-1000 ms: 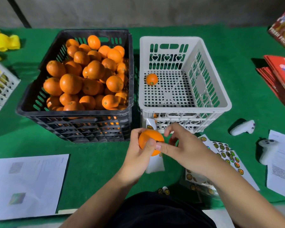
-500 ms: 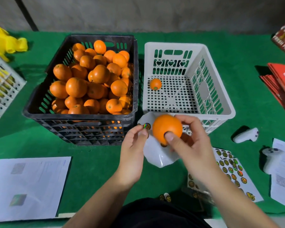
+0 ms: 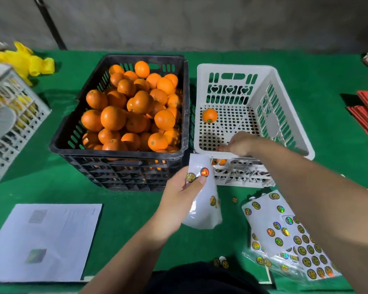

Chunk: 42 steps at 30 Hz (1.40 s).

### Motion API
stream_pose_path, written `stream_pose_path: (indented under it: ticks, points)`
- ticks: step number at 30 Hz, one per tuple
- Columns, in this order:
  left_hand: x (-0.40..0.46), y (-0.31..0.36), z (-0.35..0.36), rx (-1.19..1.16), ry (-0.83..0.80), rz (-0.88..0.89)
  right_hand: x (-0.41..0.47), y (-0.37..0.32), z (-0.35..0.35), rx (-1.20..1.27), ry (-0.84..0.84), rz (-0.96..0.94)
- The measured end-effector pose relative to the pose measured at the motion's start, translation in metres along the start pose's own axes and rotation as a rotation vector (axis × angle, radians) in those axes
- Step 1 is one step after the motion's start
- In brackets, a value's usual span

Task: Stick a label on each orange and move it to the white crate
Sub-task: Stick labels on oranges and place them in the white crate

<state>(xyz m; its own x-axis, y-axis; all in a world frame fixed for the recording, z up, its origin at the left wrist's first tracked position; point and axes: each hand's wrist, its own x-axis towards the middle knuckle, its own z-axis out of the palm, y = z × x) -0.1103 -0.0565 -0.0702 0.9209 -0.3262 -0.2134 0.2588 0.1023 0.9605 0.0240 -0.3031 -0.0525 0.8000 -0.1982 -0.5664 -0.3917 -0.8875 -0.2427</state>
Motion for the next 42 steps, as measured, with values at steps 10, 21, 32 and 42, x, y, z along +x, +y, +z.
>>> stream_pose_path:
  ticks: [10,21,32,42]
  points:
    - [-0.003,0.014,0.003,-0.010,-0.029,-0.043,-0.096,-0.021,0.035,0.678,0.278,-0.707]
    - [0.014,0.059,-0.042,0.596,0.065,0.199,-0.114,-0.017,0.048,1.114,0.056,-0.620]
    - [0.162,0.104,-0.080,1.582,0.020,0.279,-0.112,-0.018,0.054,1.177,0.102,-0.536]
    - [0.176,0.089,-0.095,1.533,0.115,0.318,-0.109,-0.013,0.063,1.210,0.082,-0.549]
